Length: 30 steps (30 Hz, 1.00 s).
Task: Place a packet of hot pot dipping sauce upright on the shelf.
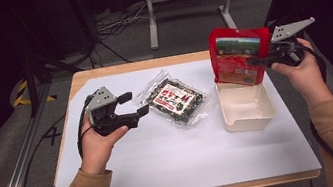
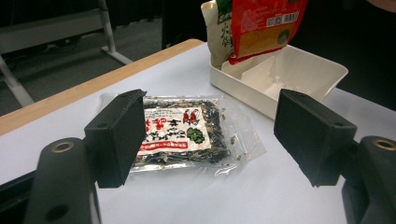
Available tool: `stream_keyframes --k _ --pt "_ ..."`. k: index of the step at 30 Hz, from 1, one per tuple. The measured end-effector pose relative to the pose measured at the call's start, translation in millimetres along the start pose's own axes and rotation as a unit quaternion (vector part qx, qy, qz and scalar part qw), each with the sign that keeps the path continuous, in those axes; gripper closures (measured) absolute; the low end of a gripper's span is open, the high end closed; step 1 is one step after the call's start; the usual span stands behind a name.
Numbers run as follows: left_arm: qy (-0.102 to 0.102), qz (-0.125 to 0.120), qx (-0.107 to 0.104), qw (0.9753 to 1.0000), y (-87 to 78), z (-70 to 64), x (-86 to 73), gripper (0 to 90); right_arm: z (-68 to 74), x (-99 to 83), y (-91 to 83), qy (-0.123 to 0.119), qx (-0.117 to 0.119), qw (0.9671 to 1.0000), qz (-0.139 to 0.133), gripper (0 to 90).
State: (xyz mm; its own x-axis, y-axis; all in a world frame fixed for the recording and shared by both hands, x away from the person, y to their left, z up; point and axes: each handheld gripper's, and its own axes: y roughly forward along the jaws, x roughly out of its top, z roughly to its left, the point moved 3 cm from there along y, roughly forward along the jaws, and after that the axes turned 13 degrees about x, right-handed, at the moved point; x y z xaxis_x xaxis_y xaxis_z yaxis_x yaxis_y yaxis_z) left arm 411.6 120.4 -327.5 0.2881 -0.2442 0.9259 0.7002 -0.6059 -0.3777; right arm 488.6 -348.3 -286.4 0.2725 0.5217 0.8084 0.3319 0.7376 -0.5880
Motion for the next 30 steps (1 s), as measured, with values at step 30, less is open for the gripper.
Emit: stream_keyframes --k 30 --pt "0.001 0.011 -0.001 0.9999 4.8 0.6 -3.4 25.8 -19.7 -15.5 22.1 0.001 -0.014 0.9997 0.017 88.4"
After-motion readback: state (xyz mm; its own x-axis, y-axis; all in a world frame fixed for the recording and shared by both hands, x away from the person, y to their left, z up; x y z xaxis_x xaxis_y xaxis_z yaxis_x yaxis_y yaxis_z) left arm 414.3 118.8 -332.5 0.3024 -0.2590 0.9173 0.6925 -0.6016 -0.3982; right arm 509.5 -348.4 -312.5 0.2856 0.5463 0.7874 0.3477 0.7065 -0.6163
